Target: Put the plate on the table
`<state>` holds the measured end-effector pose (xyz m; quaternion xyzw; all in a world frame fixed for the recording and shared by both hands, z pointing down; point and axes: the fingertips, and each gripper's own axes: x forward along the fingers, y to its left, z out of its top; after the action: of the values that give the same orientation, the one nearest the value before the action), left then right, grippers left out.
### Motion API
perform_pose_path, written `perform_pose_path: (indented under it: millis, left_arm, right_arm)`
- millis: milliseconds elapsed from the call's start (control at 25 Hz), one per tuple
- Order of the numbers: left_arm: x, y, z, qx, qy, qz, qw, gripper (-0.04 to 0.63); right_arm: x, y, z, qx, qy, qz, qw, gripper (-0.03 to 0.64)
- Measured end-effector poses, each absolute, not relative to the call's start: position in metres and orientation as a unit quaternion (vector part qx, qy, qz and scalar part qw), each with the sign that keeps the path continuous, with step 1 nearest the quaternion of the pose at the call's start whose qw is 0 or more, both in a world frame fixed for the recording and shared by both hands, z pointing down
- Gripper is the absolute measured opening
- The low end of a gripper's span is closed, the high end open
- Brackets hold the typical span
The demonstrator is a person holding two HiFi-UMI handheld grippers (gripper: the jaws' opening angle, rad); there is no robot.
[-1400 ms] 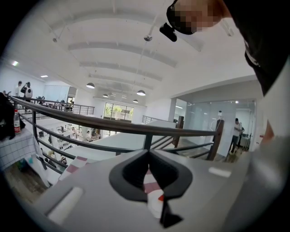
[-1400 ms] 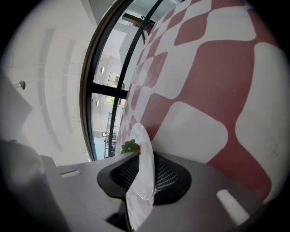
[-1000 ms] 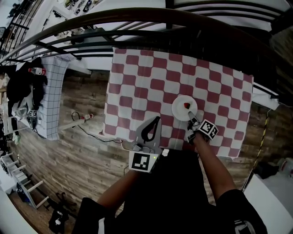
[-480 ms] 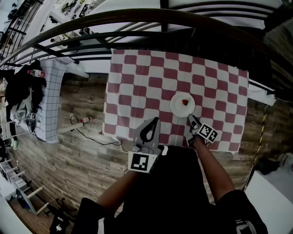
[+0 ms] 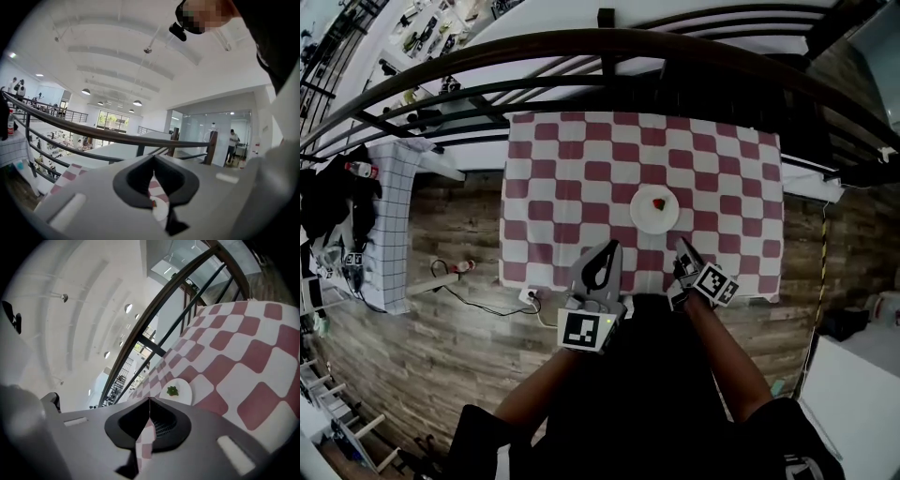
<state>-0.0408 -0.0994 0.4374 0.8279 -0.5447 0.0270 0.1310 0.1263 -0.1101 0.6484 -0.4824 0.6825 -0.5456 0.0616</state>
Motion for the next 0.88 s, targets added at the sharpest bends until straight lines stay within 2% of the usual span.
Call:
perform_pose_path:
  millis: [400, 880]
  left_arm:
    - [-0.038, -0.079, 0.429, 0.839, -0.528, 0.009, 0.129, 0.009]
    - [-0.054, -0.063, 0.404, 0.837, -0.531, -0.025, 0.129, 0.009]
  right_arm:
    - [0.099, -0.091, 0.544, -0.475, 0.774, -0.416, 0.055, -0.002]
    - [0.063, -0.071, 0.44, -0.486, 0.839, -0.244, 0.007, -0.002]
